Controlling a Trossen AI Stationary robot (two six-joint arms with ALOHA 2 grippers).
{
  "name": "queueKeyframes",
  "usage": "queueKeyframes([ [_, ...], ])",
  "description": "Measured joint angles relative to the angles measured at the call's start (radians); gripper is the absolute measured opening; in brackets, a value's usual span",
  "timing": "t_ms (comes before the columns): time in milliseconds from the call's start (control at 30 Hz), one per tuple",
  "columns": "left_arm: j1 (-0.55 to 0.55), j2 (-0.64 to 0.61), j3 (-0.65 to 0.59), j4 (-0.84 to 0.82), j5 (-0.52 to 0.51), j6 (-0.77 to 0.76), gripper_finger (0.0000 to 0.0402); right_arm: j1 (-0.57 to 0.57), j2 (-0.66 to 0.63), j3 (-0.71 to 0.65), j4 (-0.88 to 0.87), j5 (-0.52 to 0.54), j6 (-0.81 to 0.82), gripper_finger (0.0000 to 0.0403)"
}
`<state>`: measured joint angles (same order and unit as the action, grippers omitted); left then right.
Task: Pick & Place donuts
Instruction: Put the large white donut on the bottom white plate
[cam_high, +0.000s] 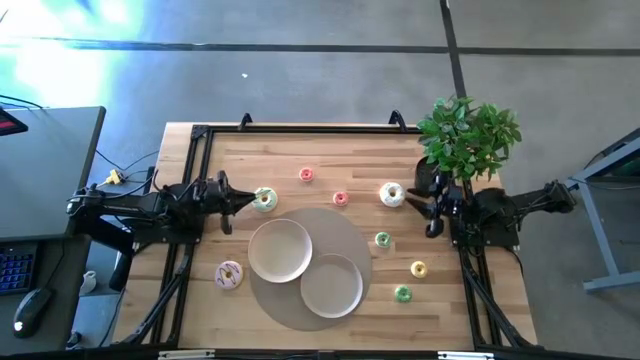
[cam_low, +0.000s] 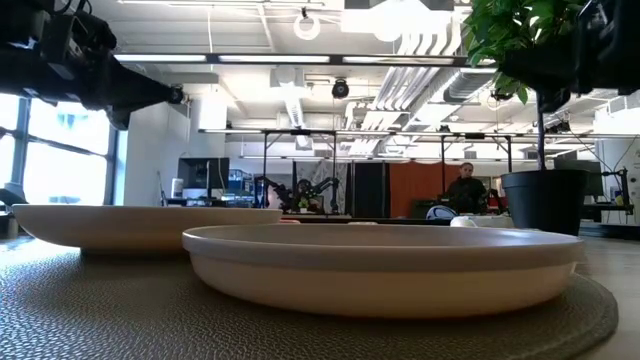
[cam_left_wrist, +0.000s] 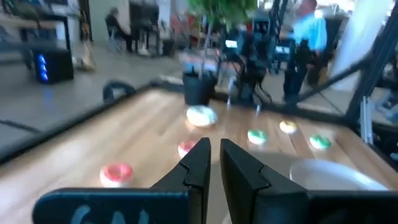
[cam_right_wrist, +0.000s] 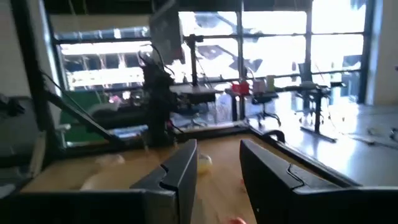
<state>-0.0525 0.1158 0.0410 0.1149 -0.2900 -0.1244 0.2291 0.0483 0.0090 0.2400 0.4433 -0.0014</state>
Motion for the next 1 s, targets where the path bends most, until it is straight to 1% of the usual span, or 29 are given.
queueKeyframes([
  [67,0.000,0.000,0.000,0.056,-0.024,0.009,0.0034,0.000,0.025,0.012,0.000,-0.013,-0.003,0.0119],
  [133,0.000,0.000,0.001,0.110,-0.027,0.014,0.0035,0.000,0.068,0.040,0.000,-0.027,0.001,0.0119],
  [200,0.000,0.000,0.004,0.143,-0.026,0.026,0.0040,0.000,0.131,0.075,0.004,-0.038,0.010,0.0119],
  [267,0.000,0.001,0.015,0.142,-0.027,0.045,0.0051,0.000,0.212,0.108,-0.027,-0.041,0.041,0.0119],
  [333,0.000,0.009,0.033,0.145,-0.032,0.049,0.0071,0.000,0.309,0.148,-0.059,-0.040,0.074,0.0119],
  [467,0.000,0.045,0.061,0.146,-0.035,0.073,0.0123,-0.007,0.510,0.217,-0.168,-0.010,0.136,0.0119],
  [533,0.000,0.074,0.070,0.167,-0.043,0.085,0.0145,-0.029,0.609,0.240,-0.201,0.010,0.179,0.0119],
  [600,0.000,0.102,0.071,0.200,-0.062,0.085,0.0158,-0.064,0.705,0.255,-0.217,0.013,0.236,0.0119],
  [700,0.000,0.143,0.071,0.222,-0.085,0.075,0.0165,-0.123,0.839,0.259,-0.224,-0.007,0.302,0.0119],
  [800,0.000,0.175,0.071,0.226,-0.094,0.068,0.0165,-0.173,0.950,0.259,-0.236,-0.012,0.316,0.0119],
  [900,0.000,0.203,0.071,0.226,-0.095,0.060,0.0165,-0.218,1.027,0.259,-0.228,-0.004,0.355,0.0119],
  [1000,0.000,0.222,0.071,0.227,-0.096,0.041,0.0166,-0.254,1.078,0.260,-0.232,-0.050,0.368,0.0119],
])
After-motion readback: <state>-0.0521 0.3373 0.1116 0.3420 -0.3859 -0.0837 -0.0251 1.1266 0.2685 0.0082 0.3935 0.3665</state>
